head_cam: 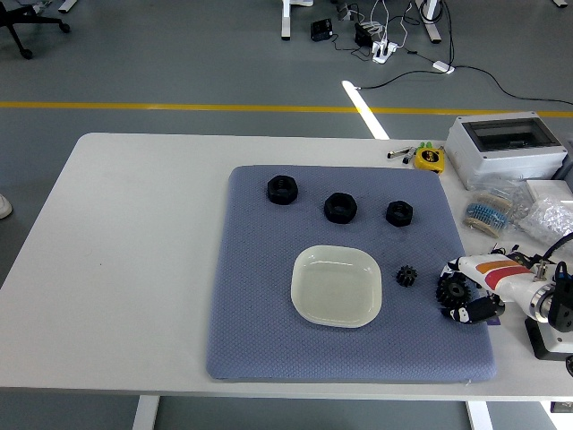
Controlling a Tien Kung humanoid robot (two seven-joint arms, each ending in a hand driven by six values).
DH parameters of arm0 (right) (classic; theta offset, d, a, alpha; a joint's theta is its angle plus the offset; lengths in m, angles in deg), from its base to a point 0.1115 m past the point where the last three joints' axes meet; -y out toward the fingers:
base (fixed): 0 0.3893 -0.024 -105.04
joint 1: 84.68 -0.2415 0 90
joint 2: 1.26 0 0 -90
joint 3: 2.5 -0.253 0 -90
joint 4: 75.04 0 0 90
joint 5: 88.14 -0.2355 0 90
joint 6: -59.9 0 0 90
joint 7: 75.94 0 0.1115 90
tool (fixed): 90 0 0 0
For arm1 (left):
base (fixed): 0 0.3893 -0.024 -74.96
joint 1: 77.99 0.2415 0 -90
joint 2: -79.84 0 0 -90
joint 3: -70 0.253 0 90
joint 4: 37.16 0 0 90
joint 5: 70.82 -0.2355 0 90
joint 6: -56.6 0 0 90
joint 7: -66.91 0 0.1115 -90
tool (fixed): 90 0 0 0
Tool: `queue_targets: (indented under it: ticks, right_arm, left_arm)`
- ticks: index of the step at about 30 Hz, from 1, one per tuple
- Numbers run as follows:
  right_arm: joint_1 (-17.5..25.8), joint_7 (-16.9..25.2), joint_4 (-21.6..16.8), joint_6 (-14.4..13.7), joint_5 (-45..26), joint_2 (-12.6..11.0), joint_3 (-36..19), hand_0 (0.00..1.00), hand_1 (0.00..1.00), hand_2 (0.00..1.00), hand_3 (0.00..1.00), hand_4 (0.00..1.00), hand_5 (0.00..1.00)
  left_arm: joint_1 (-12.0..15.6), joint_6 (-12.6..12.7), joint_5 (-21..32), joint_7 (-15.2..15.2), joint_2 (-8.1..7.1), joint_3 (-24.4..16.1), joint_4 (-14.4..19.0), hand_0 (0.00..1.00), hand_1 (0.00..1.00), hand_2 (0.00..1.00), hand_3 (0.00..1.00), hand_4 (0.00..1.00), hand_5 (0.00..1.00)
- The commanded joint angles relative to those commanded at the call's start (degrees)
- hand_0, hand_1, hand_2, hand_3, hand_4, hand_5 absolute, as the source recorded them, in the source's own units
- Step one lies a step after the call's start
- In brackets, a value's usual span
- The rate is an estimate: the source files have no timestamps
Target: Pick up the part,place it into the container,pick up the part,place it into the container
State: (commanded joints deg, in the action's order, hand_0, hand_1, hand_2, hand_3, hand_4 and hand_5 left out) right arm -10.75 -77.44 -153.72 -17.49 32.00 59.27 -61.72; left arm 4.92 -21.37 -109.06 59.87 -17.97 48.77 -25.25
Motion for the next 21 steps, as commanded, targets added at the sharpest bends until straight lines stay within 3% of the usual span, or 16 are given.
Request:
queue_targets:
  ticks: [2,3,8,9,21]
  right_arm:
    - [0.0,0.1,-0.2,-0.3,0.0,-0.1,-0.1,0.363,0.399,0.445,0.473,0.738,0.134]
    - [0.0,0.1,-0.3,-0.4,0.0,-0.1,-0.1,0.229,0.335,0.403,0.464,0.773,0.101]
    - [0.0,0.2,-1.0,-1.2,0.1,-0.2,-0.4,0.229,0.335,0.403,0.464,0.773,0.101]
    - [0.0,0.2,-1.3,-1.3,0.1,-0.2,-0.5,0.17,0.278,0.363,0.457,0.78,0.09]
    - [-0.7,-0.6,-5.8,-0.3,1.2,-1.0,-1.7,0.171,0.26,0.357,0.457,0.789,0.057]
  left_arm:
    - [0.0,0.0,0.3,0.1,-0.03,0.2,0.0,0.709,0.649,0.672,0.581,0.678,0.634]
    - [-0.1,0.1,0.3,0.1,-0.04,0.2,0.0,0.709,0.65,0.67,0.581,0.678,0.635]
    - [-0.2,0.2,0.9,0.3,-0.06,0.5,0.0,0.709,0.65,0.67,0.581,0.678,0.635]
    - [-0.2,0.2,1.0,0.3,-0.06,0.5,0.0,0.709,0.646,0.671,0.581,0.678,0.635]
    - [-0.4,0.2,1.3,0.4,-0.19,0.8,-0.1,0.708,0.644,0.669,0.581,0.677,0.636]
